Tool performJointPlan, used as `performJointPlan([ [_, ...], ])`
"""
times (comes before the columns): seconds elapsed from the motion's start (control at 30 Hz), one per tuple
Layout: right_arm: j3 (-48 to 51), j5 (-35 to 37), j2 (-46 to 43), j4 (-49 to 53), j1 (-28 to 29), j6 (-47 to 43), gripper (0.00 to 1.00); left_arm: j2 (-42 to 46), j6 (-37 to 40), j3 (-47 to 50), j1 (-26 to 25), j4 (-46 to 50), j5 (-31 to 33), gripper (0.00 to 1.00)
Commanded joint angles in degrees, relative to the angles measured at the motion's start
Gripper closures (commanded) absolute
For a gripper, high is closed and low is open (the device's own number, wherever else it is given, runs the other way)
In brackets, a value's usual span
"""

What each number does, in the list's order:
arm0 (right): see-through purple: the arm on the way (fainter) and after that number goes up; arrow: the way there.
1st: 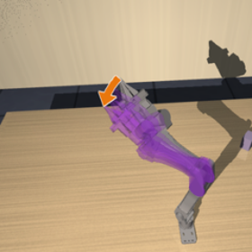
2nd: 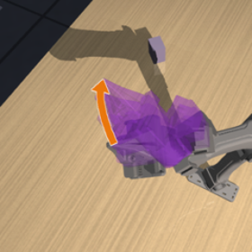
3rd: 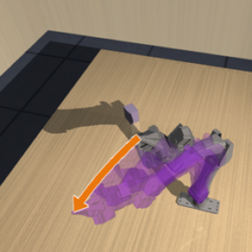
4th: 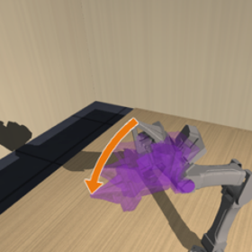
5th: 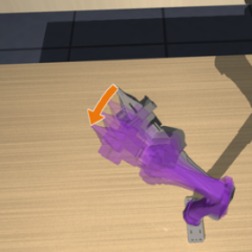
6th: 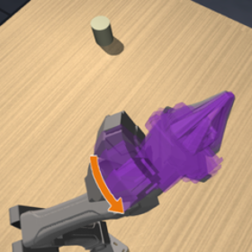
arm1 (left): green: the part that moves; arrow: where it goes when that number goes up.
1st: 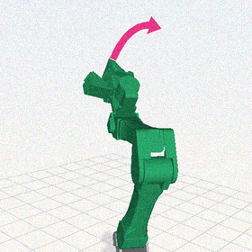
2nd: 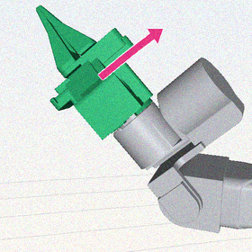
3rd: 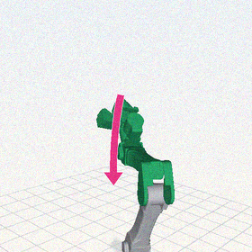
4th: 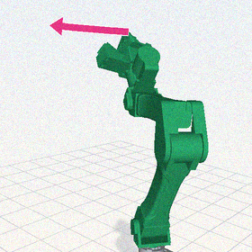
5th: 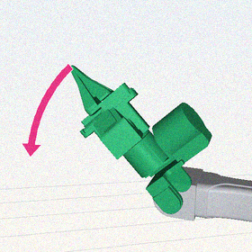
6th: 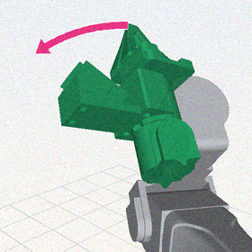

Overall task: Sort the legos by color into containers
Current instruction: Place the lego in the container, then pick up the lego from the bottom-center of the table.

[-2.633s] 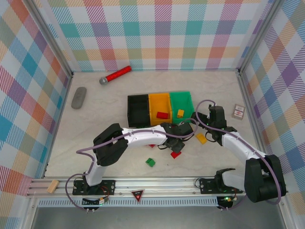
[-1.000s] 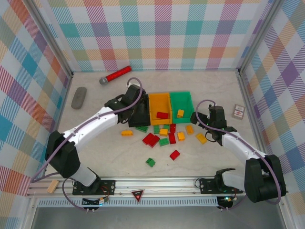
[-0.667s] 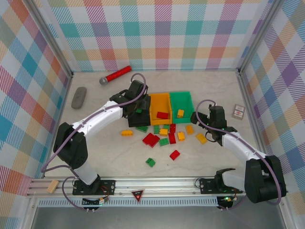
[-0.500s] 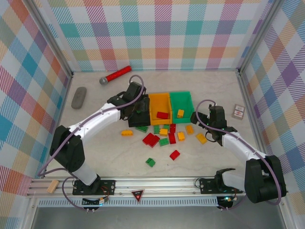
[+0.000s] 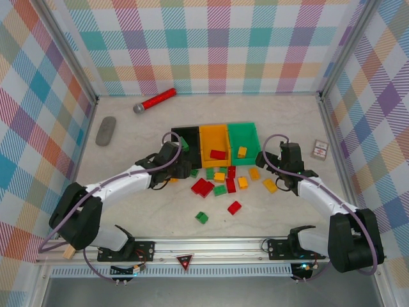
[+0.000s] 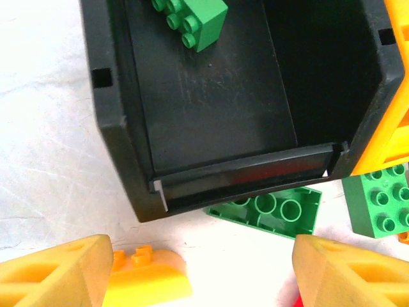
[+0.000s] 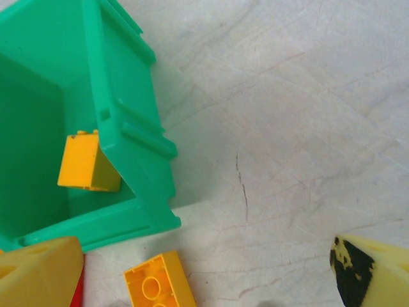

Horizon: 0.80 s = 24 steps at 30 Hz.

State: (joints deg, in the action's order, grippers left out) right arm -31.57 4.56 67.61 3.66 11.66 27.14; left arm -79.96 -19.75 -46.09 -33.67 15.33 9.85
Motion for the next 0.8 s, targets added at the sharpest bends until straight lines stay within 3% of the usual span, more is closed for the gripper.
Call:
performJointPlan([
  [0.0, 1.06, -3.57, -1.95, 4.79, 0.2, 1.32, 0.01, 4.57, -1.13, 2.16, 1.69, -7.32, -0.95, 0.26],
  [0.3, -1.04, -8.25, -4.44, 20.85, 0.25, 3.5, 0.01, 11.78, -3.68, 12.38, 9.19, -14.32, -4.3, 0.27],
  [0.43, -3.05, -11.62, -3.53, 22.45, 0.62, 5.07, 0.04, 13.74, -3.86, 15.83, 11.03, -17.36, -4.19, 0.27],
  [0.53, -6.29, -12.27, -1.38, 24.01, 3.78, 5.09, 0.12, 14.99, -3.67, 17.69, 11.6, -19.29, -5.18, 0.28],
  [0.77, -13.71, -3.86, 7.26, 28.59, 14.6, 4.06, 0.17, 17.11, -3.16, 18.59, 11.78, -19.4, -6.12, 0.28],
])
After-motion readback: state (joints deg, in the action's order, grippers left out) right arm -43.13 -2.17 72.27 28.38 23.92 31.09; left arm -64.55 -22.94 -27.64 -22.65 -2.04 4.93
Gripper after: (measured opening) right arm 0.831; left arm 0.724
